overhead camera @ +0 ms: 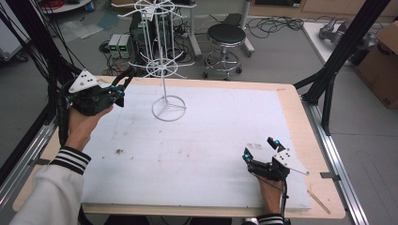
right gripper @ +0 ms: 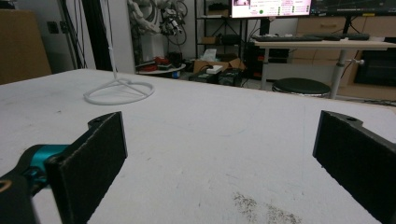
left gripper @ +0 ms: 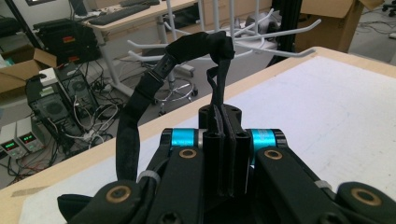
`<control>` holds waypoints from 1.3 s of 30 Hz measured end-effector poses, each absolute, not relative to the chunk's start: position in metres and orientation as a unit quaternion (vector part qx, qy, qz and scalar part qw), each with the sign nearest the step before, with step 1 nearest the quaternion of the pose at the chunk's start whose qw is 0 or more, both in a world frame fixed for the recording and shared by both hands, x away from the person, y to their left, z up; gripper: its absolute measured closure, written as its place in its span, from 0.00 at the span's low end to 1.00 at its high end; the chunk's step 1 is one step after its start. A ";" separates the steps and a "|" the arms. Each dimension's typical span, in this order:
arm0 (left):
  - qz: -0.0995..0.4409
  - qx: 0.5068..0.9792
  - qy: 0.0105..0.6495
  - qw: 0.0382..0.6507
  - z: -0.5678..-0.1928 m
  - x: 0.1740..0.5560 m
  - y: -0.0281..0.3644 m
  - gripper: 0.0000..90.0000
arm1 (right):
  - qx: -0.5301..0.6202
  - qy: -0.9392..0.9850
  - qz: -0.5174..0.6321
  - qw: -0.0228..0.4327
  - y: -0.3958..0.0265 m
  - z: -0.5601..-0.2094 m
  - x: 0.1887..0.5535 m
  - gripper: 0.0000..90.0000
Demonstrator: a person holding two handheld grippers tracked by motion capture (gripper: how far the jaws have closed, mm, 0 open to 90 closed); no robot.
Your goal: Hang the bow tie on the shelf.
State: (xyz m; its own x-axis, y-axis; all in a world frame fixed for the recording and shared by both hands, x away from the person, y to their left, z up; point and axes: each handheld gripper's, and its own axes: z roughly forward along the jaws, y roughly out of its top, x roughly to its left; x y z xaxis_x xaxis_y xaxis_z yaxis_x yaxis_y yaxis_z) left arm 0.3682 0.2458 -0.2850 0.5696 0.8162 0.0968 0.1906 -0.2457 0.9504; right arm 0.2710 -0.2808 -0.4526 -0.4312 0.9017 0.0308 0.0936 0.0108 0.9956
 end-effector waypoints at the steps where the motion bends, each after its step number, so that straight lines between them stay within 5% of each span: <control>1: 0.309 0.727 0.345 0.507 -0.284 0.369 0.244 0.97 | 0.402 0.618 0.577 0.350 -0.281 -0.453 0.271 0.02; 39: 0.272 0.763 0.325 0.488 -0.303 0.396 0.194 0.97 | 0.404 0.617 0.578 0.349 -0.281 -0.453 0.271 0.02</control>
State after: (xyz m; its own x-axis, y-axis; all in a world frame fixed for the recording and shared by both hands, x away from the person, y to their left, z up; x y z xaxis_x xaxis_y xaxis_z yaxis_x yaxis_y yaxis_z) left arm 0.3956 0.1944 -0.3026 0.6405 0.7618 0.0973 0.2306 -0.3116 0.9218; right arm 0.2714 -0.2811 -0.4527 -0.4296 0.9023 0.0371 0.0947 0.0042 0.9955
